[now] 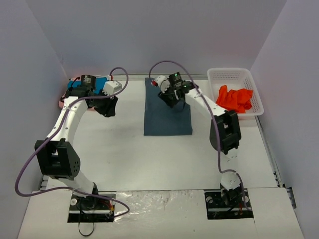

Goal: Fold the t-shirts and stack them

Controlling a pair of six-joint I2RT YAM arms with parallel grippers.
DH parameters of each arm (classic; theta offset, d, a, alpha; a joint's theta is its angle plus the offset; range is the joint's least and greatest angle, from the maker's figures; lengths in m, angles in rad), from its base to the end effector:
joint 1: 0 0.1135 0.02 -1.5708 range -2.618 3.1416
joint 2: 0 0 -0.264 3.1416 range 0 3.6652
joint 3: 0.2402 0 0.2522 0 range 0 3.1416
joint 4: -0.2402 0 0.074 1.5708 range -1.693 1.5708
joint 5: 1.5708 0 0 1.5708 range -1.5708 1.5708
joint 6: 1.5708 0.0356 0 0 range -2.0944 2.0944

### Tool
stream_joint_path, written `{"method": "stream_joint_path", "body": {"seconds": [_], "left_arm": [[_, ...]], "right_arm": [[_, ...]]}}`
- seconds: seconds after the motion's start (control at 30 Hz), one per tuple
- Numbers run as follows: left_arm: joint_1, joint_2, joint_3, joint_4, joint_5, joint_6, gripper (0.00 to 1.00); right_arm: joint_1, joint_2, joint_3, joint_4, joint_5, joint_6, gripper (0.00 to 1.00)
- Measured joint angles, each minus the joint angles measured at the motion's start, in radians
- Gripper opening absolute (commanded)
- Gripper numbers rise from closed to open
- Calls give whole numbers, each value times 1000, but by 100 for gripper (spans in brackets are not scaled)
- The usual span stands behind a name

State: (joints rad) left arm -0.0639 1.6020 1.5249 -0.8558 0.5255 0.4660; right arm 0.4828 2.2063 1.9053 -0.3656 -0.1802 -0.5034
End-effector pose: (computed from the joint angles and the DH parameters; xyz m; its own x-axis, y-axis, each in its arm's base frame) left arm 0.3377 -0.0395 0.3341 -0.5574 0.4252 -0.7131 0.6759 0.7312 -0.0925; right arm 0.4524 0.2443 0.2432 -0.1992 -0.6403 -0.7419 -0.7735 0.5675 -0.2821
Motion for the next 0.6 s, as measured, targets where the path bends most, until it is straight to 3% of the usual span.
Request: {"method": "stream_joint_path", "body": {"seconds": [0.13,0.23,0.6], "left_arm": [[-18,11,0,-1,47,4,46],[-58,19,-3,-1,54,8,43],[-460,23,-169,103,-73,124,44]], "right_arm": [[-11,-238,-192,3,16,-14,43],[-15,-386,-335,-8,32,-29,43],[-78,-611,-731,-116,19,-43,46]]}}
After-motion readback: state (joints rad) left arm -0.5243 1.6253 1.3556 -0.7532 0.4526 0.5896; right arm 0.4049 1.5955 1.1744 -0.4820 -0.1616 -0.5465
